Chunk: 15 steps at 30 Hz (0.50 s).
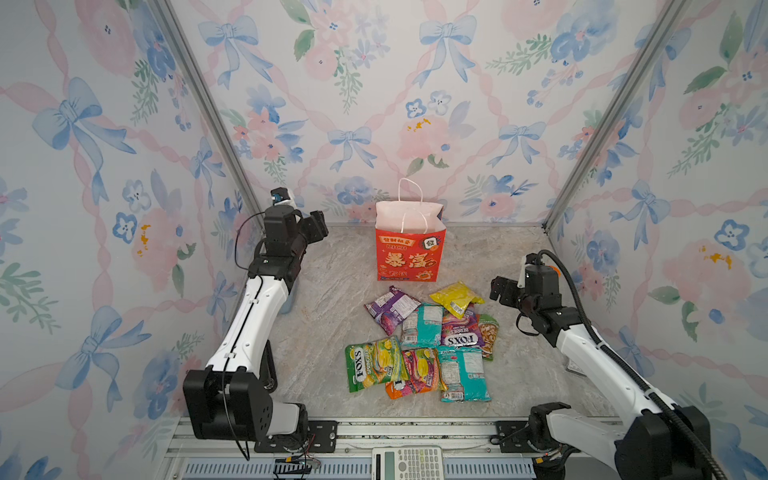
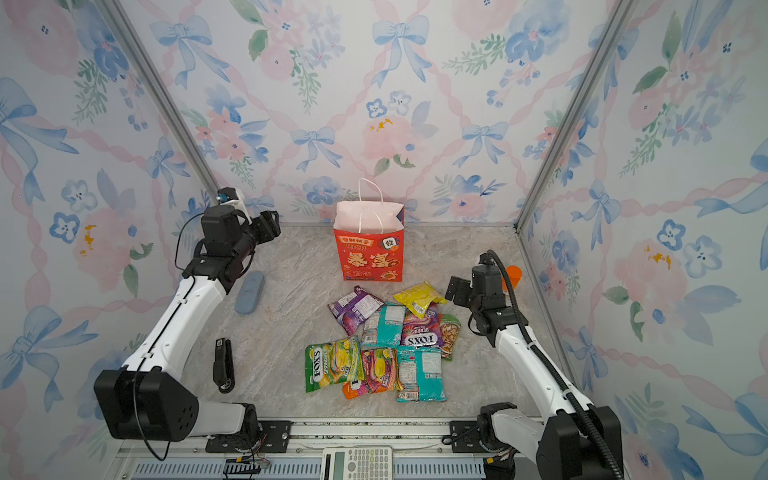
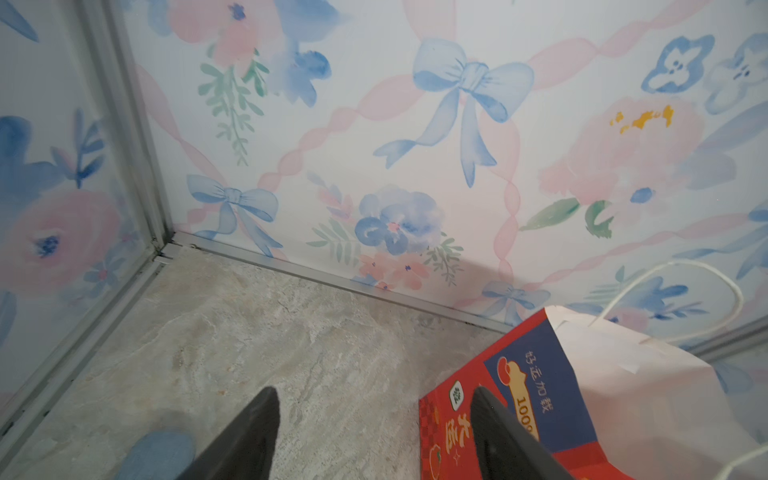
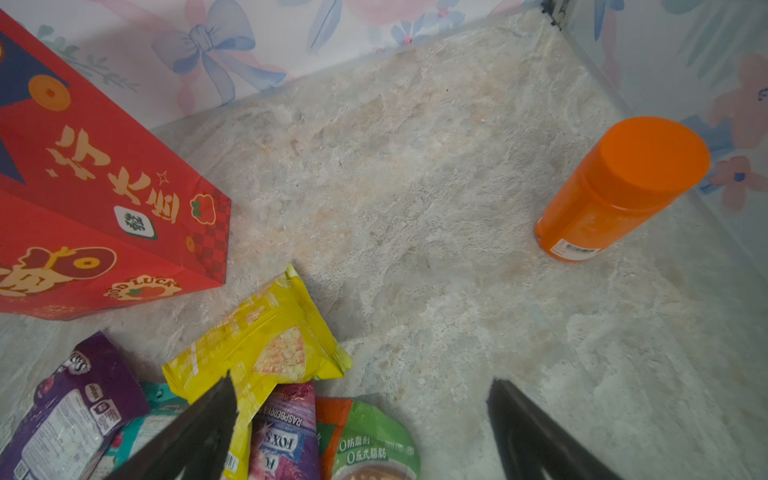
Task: Place the snacks into the paper bag
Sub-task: 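Raise both arms and move the left gripper toward the red paper bag, then lower the left gripper onto the bag rim while the right hovers over snacks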
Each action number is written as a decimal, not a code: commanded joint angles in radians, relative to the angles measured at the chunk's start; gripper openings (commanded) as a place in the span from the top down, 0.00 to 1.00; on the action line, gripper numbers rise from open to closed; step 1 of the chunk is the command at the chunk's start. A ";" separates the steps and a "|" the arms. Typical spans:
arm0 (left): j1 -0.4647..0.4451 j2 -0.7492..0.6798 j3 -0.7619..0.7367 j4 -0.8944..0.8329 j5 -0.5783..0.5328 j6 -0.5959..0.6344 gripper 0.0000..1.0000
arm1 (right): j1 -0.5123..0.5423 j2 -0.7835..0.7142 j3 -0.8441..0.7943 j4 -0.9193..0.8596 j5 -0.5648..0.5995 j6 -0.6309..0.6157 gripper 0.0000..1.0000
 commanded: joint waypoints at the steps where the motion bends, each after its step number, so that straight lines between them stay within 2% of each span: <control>1: 0.000 0.081 0.095 -0.228 0.211 0.061 0.30 | 0.026 0.037 0.053 -0.093 -0.009 -0.028 0.03; 5: -0.029 0.146 0.184 -0.246 0.268 0.065 0.32 | 0.056 0.060 0.062 -0.095 -0.012 -0.028 0.03; 15: -0.122 0.331 0.465 -0.374 0.226 0.118 0.35 | 0.124 0.079 0.075 -0.128 0.006 -0.031 0.03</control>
